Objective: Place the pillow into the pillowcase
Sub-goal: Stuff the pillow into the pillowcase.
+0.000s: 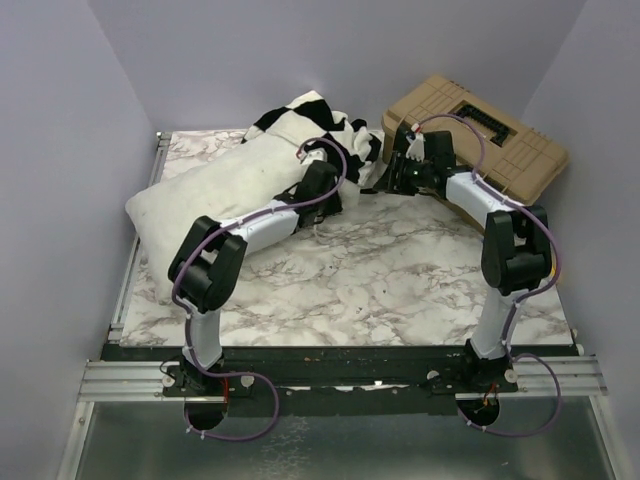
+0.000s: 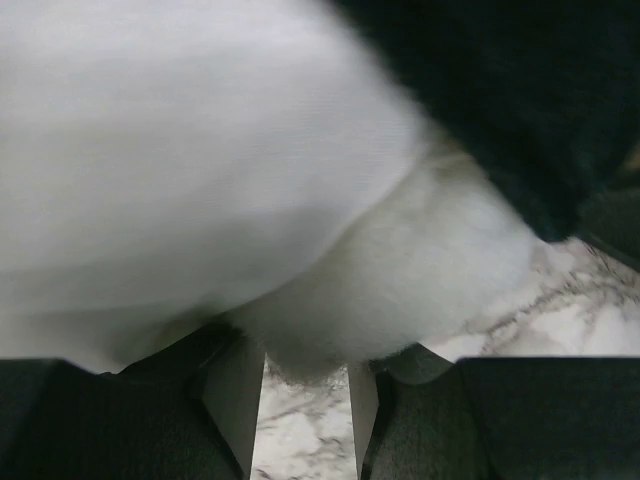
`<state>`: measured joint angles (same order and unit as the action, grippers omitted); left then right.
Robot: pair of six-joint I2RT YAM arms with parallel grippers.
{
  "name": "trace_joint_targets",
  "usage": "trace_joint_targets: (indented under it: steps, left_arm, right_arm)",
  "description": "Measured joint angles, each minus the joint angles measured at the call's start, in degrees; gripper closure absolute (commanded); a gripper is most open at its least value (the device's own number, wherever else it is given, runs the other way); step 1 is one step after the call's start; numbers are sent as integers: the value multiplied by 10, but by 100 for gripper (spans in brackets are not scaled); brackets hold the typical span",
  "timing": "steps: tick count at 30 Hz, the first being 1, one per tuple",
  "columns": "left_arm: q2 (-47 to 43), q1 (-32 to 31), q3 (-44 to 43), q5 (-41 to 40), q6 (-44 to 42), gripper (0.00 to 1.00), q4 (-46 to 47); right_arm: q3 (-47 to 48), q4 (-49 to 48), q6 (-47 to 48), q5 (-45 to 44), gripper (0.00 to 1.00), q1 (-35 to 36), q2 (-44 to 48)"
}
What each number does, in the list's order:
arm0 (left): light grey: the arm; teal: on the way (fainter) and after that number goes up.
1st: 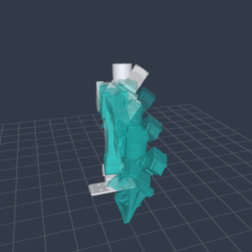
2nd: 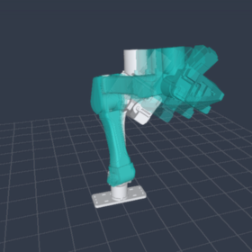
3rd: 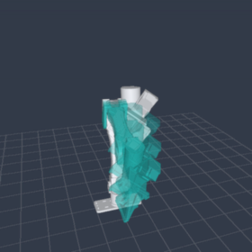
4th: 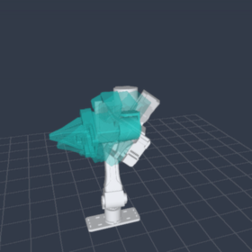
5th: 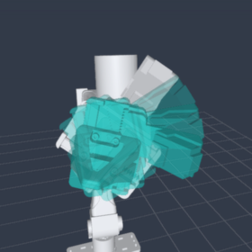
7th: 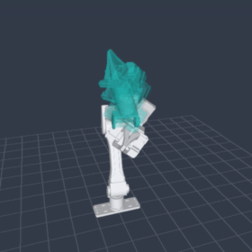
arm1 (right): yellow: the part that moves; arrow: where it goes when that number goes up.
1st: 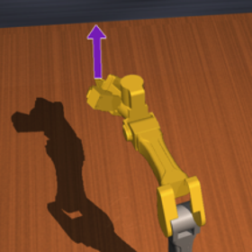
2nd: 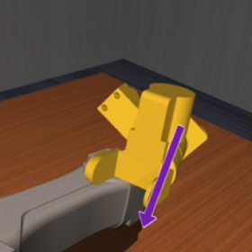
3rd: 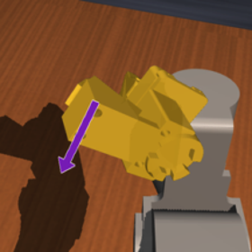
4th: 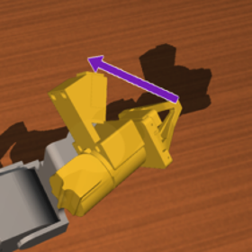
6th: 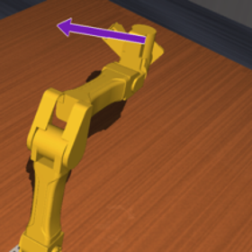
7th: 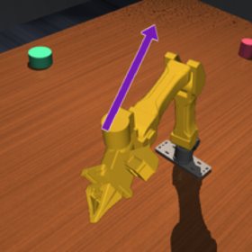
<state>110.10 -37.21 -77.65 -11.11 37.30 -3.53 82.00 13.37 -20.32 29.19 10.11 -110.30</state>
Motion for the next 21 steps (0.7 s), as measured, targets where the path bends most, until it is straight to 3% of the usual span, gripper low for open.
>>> trace_joint_targets:
  steps: [8,16,21]
  left_arm:
    - [0,55,8,11,13,67,6]
    - [0,76,7,33,29,67,6]
    - [0,85,4,43,32,67,6]
  right_arm:
    - [-4,-47,25,-57,49,44,-14]
    - [36,-84,51,-132,31,93,-60]
    - [40,-115,63,-169,40,114,-67]
